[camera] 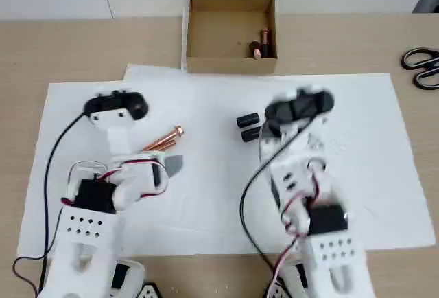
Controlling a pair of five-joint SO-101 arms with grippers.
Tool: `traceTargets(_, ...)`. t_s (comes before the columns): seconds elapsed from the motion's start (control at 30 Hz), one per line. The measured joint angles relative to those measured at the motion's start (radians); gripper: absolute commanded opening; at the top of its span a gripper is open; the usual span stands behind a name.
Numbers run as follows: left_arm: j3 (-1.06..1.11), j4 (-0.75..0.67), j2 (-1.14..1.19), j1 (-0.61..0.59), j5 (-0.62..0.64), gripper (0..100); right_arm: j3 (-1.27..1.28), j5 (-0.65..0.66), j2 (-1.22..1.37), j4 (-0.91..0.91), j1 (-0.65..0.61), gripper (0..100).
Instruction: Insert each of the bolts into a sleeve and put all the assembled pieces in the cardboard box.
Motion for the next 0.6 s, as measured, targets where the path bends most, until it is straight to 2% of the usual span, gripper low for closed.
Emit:
traceTargets(0.17,0.0,0.0,0.0,-0.109,-0.012,27,-0.428,-0.006,0.414,0.061,0.012,0.4)
traceTargets(0.3,0.0,0.0,0.0,-0.184,-0.127,27,-0.802,-0.006,0.784,0.084,0.012,0.4)
traceTargets(0.4,0.014,0.002,-0.002,-0.219,-0.196,27,-1.086,-0.009,1.056,0.098,0.011,0.4)
traceTargets(0.6,0.028,0.003,-0.002,-0.261,-0.216,27,-1.605,-0.009,1.522,0.098,0.011,0.4)
